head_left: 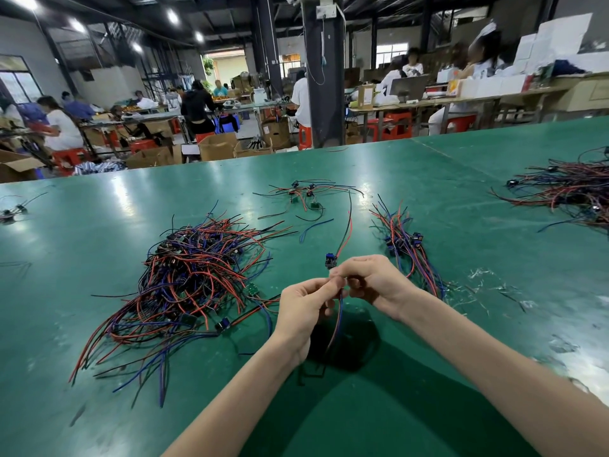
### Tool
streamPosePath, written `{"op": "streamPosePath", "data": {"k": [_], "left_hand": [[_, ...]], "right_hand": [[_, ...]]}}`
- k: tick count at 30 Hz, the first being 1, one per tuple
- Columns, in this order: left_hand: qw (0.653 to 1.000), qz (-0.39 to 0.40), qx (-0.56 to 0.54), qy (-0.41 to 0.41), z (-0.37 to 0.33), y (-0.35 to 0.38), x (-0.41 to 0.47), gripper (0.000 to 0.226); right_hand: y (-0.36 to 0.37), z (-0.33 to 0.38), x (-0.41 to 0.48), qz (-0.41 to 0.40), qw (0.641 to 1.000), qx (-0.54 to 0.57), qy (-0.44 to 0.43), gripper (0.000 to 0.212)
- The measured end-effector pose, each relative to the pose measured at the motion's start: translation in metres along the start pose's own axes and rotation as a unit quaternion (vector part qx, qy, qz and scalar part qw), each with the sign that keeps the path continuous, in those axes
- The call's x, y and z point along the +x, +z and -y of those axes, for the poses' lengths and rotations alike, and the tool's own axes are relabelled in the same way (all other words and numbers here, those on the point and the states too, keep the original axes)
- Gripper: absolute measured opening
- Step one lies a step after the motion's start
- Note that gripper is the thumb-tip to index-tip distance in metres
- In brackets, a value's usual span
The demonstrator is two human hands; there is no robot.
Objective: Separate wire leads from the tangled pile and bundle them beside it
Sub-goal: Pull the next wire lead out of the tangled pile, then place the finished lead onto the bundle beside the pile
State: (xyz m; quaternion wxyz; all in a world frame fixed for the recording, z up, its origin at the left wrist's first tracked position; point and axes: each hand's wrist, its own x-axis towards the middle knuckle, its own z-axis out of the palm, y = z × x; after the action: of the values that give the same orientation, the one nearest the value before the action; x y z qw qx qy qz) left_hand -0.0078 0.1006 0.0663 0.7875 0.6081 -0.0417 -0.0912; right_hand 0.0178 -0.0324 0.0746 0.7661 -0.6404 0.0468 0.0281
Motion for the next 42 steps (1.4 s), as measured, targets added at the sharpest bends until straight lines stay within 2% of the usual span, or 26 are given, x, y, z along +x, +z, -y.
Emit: {"op": "streamPosePath", "data": {"k": [3,8,14,21,24,28,31,39,42], "left_hand": [[1.0,0.009,0.009,-0.003,0.0,0.0,0.0,0.014],[0.996,0.067,0.055,0.008,0.002,0.006,-0.007,0.018],[0.985,0.132,0.104,0.039,0.002,0.012,-0.015,0.01],[0.974,0.182,0.134,0.025,0.003,0.01,-0.02,0.009],[0.967,0.212,0.142,0.021,0.005,0.011,-0.022,0.006],[0.964,0.225,0.142,0.017,0.004,0.009,-0.02,0.01],[0.962,0.233,0.143,0.017,0.004,0.009,-0.02,0.013],[0.965,0.232,0.123,-0.002,0.006,0.01,-0.019,0.016],[0.966,0.231,0.113,-0.013,0.005,0.01,-0.019,0.016]], "right_hand": [[-0.001,0.0,0.002,-0.025,1.0,-0.019,0.001,0.02],[-0.015,0.007,0.011,-0.1,0.995,0.021,0.0,0.018],[-0.043,0.019,0.02,-0.169,0.985,0.045,0.002,0.016],[-0.054,0.036,0.025,-0.118,0.993,-0.025,-0.014,0.016],[-0.07,0.044,0.031,-0.137,0.989,-0.038,-0.03,0.018],[-0.102,0.039,0.043,-0.217,0.955,-0.195,-0.05,0.016],[-0.118,0.034,0.049,-0.256,0.928,-0.267,-0.044,0.014],[-0.119,0.031,0.049,-0.278,0.9,-0.329,-0.065,0.01],[-0.117,0.028,0.048,-0.291,0.879,-0.37,-0.07,0.016]]}}
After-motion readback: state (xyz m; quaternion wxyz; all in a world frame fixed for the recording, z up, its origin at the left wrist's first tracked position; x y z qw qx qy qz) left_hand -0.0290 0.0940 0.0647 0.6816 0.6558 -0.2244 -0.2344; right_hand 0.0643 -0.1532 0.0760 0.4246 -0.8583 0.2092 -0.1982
